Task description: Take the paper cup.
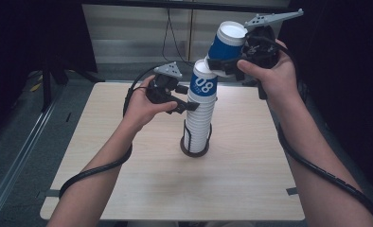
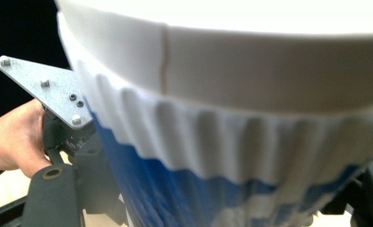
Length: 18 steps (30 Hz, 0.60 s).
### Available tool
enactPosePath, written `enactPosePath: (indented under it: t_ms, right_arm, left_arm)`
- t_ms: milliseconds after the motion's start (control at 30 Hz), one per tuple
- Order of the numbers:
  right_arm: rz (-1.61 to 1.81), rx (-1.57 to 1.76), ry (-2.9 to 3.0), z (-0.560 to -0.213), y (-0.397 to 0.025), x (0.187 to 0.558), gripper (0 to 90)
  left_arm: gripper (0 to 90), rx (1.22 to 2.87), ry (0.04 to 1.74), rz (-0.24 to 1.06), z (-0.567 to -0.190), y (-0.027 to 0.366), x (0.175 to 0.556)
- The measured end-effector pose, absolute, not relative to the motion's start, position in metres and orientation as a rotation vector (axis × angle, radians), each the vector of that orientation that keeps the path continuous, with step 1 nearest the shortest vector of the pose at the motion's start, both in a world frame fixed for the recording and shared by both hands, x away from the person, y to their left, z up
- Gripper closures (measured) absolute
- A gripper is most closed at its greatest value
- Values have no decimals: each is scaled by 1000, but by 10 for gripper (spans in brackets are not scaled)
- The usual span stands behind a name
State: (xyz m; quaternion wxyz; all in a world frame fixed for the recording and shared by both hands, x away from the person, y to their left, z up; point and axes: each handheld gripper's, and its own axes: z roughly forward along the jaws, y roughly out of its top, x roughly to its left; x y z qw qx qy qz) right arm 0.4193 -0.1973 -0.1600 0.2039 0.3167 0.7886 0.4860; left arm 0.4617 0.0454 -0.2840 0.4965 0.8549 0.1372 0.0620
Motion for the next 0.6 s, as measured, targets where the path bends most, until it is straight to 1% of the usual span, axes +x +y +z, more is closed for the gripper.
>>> enactPosePath:
  t_ms: [133,400,600]
  right_arm:
    - [1354,886,2194,-159,-201,417,214]
    - [1351,893,2177,-157,-217,409,214]
    - [1331,902,2172,-164,-231,402,214]
  left_arm:
    - [295,2064,337,156,-282,48,461]
    - [203,2079,362,160,-282,53,457]
    - [192,2090,379,159,-288,58,456]
